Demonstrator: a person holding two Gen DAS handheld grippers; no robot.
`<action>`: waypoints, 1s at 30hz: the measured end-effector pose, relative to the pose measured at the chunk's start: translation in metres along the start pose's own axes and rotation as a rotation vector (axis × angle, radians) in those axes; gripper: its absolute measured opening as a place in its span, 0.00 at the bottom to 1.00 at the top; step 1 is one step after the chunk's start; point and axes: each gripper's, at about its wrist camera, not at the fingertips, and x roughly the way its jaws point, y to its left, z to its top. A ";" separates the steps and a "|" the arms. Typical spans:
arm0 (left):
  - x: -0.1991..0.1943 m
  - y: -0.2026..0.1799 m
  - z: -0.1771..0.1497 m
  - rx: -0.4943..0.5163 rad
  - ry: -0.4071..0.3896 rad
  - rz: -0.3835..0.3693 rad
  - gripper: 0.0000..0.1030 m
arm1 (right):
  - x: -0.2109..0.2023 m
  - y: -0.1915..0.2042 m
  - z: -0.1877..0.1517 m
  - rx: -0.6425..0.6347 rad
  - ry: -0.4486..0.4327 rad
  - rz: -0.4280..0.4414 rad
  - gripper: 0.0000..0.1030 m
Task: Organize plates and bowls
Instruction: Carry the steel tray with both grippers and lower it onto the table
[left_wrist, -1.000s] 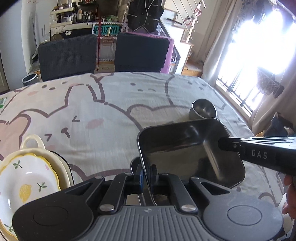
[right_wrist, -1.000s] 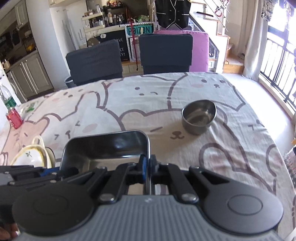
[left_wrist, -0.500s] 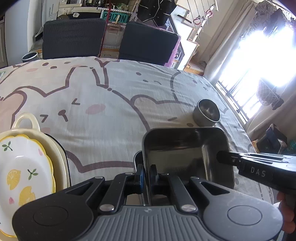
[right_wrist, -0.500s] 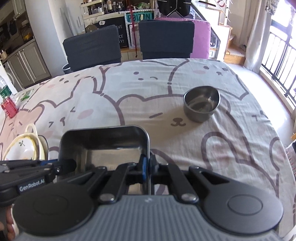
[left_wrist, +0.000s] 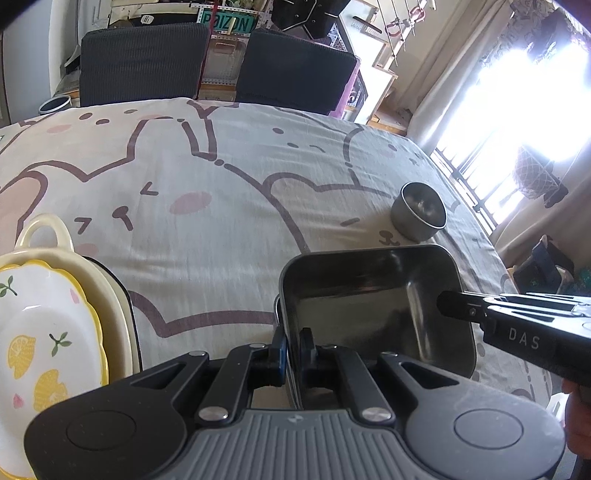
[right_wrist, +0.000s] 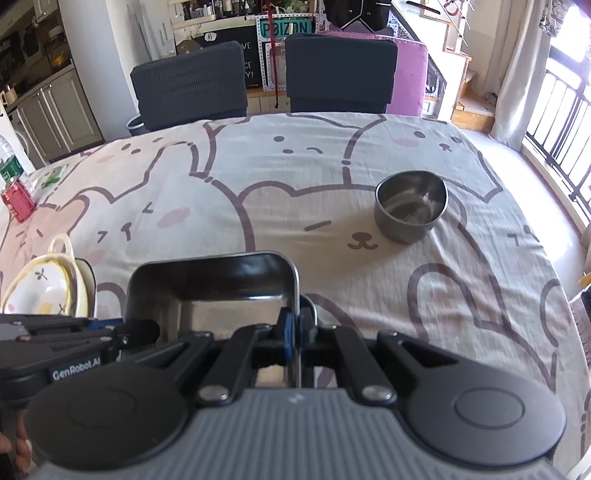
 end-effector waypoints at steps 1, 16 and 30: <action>0.001 0.000 0.000 0.002 0.002 0.001 0.07 | 0.001 0.001 0.000 -0.007 0.004 -0.005 0.05; 0.015 -0.007 0.001 0.039 0.005 0.019 0.08 | 0.019 -0.001 -0.003 -0.044 0.065 -0.060 0.06; 0.011 -0.018 0.000 0.156 -0.002 0.094 0.09 | 0.027 0.009 -0.002 -0.110 0.098 -0.094 0.06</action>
